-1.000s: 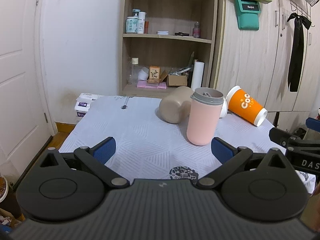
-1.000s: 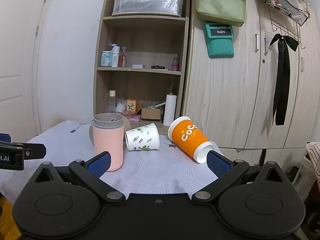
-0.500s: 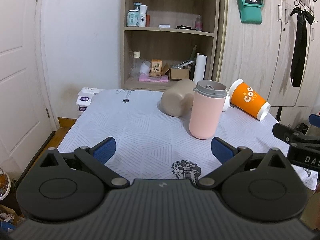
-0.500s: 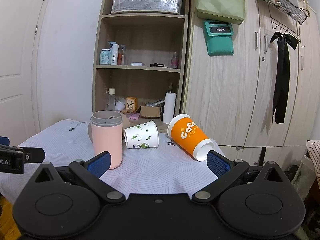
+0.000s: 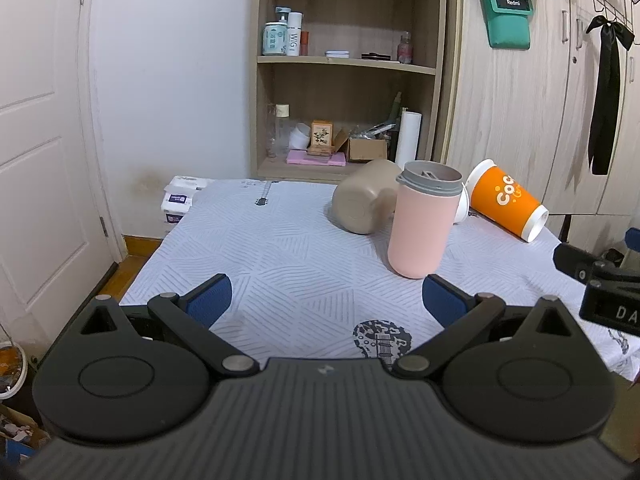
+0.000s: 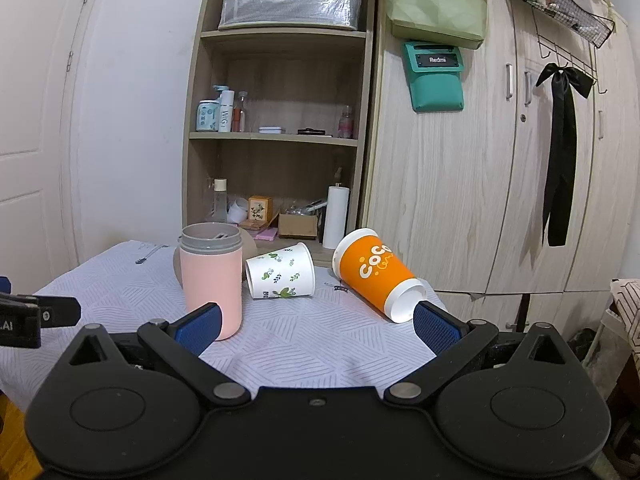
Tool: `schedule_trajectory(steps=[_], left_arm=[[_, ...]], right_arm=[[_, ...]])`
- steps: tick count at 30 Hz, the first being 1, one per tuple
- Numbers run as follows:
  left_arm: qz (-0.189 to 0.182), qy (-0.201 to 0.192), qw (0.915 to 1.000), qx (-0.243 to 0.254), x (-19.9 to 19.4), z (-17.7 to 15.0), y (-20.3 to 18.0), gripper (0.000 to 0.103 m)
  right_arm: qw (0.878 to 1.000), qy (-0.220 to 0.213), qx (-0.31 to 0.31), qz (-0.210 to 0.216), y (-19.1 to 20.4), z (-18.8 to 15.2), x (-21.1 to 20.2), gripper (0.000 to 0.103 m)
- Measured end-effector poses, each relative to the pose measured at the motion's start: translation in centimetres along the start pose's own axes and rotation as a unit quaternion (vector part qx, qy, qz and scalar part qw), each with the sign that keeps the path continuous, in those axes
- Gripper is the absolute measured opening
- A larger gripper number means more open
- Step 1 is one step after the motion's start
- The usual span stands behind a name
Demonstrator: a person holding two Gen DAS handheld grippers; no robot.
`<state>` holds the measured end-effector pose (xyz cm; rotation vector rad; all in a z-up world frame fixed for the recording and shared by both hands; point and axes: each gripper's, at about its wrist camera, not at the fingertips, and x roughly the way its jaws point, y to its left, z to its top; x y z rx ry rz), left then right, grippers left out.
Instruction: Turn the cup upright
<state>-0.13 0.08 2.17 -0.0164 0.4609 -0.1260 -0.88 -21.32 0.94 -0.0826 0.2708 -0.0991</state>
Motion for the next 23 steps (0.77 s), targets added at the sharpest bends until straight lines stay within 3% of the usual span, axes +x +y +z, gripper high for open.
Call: schedule_trajectory(steps=[23], left_arm=[[0.026,-0.014,0.9996,0.0,-0.46,0.2,0.18,0.103]], right_arm=[[1.0,0.002,-0.002,-0.001,0.11,-0.01,0.07,0.103]])
